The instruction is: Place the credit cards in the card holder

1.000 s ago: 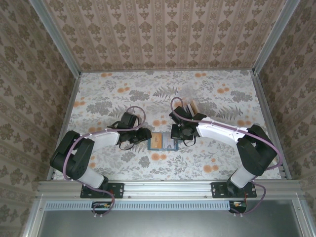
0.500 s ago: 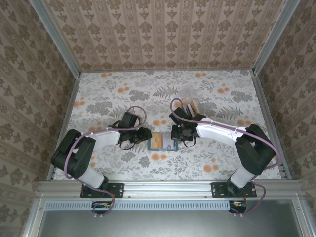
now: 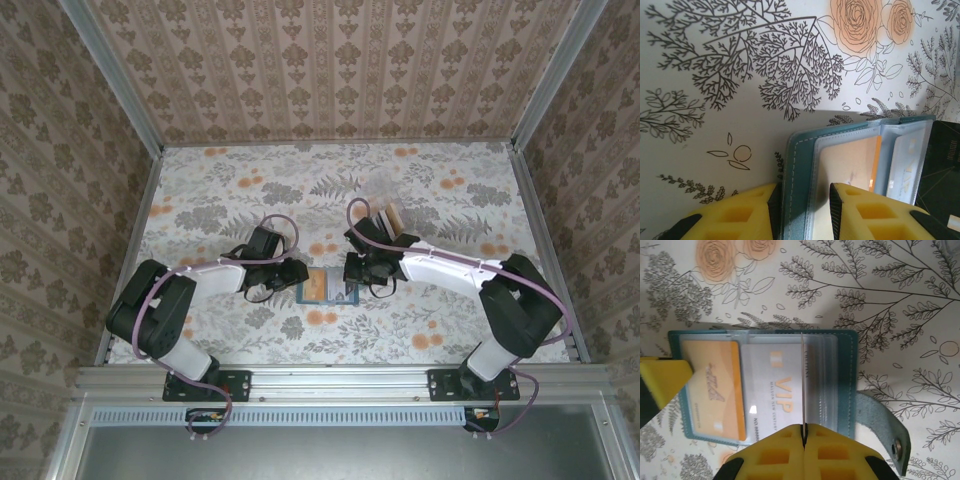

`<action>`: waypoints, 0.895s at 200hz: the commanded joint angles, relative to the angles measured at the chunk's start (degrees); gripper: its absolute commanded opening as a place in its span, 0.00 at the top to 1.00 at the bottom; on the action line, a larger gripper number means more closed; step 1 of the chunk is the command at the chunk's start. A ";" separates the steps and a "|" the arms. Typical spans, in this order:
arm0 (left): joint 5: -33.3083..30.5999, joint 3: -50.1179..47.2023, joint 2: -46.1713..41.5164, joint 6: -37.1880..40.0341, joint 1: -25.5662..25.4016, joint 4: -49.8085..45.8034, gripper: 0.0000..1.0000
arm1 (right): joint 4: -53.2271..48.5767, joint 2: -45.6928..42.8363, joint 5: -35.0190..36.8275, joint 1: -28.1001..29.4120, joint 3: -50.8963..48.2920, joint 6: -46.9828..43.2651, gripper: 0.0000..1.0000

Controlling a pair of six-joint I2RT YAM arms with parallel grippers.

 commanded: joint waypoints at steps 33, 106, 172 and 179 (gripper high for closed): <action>1.51 0.54 2.28 -0.67 -1.34 0.63 0.67 | 0.97 -3.11 -1.04 -1.05 -1.41 1.30 1.00; 1.10 0.48 1.97 -0.67 -1.32 0.19 0.67 | -2.98 0.56 2.21 -1.13 -0.77 -0.03 1.00; 0.89 0.76 1.95 -0.32 -1.34 -0.57 0.67 | -6.29 0.82 3.71 -0.74 1.45 -2.30 1.00; 0.92 0.80 1.98 -0.40 -1.34 -0.57 0.67 | -5.93 1.06 3.38 -0.72 1.30 -2.32 1.00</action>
